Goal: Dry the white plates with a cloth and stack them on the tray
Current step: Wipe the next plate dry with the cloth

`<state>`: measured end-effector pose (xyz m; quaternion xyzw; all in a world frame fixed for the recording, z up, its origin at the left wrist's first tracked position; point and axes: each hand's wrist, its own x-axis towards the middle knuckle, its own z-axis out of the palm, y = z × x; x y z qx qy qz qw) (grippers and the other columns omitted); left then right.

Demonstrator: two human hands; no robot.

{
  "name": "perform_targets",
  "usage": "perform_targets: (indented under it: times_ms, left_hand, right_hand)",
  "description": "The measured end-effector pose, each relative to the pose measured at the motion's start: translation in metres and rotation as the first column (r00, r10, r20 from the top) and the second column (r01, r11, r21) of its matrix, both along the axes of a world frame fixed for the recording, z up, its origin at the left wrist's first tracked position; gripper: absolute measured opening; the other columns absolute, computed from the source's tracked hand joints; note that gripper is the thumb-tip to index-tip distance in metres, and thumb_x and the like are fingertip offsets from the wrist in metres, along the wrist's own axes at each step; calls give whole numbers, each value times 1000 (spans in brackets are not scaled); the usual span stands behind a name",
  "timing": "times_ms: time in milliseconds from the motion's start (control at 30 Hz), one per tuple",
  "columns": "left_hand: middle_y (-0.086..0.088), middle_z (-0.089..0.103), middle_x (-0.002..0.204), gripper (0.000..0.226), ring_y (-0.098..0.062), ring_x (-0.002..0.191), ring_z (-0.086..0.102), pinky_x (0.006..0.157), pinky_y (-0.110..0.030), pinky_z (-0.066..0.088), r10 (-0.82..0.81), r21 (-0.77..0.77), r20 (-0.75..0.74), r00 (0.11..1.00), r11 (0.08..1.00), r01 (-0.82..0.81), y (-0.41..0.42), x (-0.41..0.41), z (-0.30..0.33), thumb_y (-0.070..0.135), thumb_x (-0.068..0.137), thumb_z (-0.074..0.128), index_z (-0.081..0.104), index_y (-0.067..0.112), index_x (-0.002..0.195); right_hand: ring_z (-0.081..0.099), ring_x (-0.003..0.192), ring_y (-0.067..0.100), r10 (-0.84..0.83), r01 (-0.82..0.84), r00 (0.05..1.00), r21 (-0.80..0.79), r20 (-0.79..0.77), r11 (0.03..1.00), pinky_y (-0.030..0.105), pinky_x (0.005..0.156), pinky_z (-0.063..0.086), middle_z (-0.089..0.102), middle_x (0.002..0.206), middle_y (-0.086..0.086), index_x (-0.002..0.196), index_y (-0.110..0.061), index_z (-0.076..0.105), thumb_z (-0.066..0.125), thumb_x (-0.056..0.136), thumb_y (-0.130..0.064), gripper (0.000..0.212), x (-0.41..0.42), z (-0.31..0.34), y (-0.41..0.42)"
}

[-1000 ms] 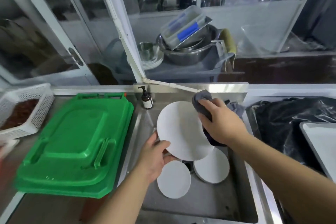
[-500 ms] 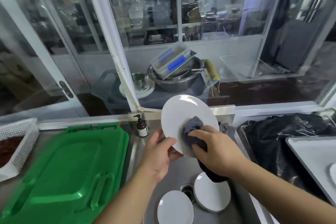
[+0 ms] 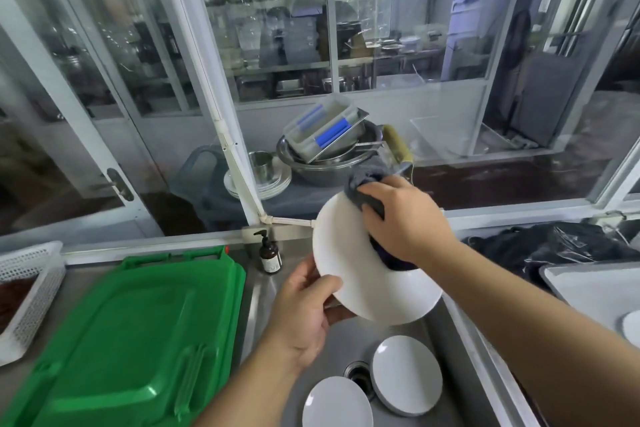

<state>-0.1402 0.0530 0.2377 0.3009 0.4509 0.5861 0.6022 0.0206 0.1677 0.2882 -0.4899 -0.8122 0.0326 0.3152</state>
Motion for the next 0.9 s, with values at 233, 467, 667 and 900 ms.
perform_targets:
  times_ms: [233,467,667,900]
  left_hand:
    - [-8,77,110,45,-22,87,75,67,-43,63,131,84,8,991,988,-131,7,-3,19,-15,95,49,69,15,122]
    - [-9,75,114,46,-21,87,75,66,-40,62,229,77,54,972,970,-232,18,-2,26,-15,93,50,69,18,120]
    - [-18,76,112,43,-29,89,74,64,-37,61,175,52,24,984,983,-176,8,7,23,-12,95,50,71,15,122]
    - [-15,76,100,37,-28,87,71,65,-41,61,70,67,-8,997,995,-70,-8,21,25,-2,84,58,79,22,103]
  right_hand:
    - [65,94,37,-107,112,992,-81,62,990,44,74,57,64,114,7,122,-25,73,58,95,-28,31,32,-5,1]
    - [61,88,24,123,-114,992,-221,29,969,37,74,49,65,102,-2,107,-35,75,56,87,-31,27,30,-18,-49]
    - [60,90,14,332,-332,943,-222,-39,917,37,81,53,65,102,-7,107,-34,77,59,88,-30,26,15,-2,-60]
    - [66,95,18,324,-325,946,21,32,946,31,79,51,70,107,-4,111,-33,80,62,86,-28,32,-2,32,-22]
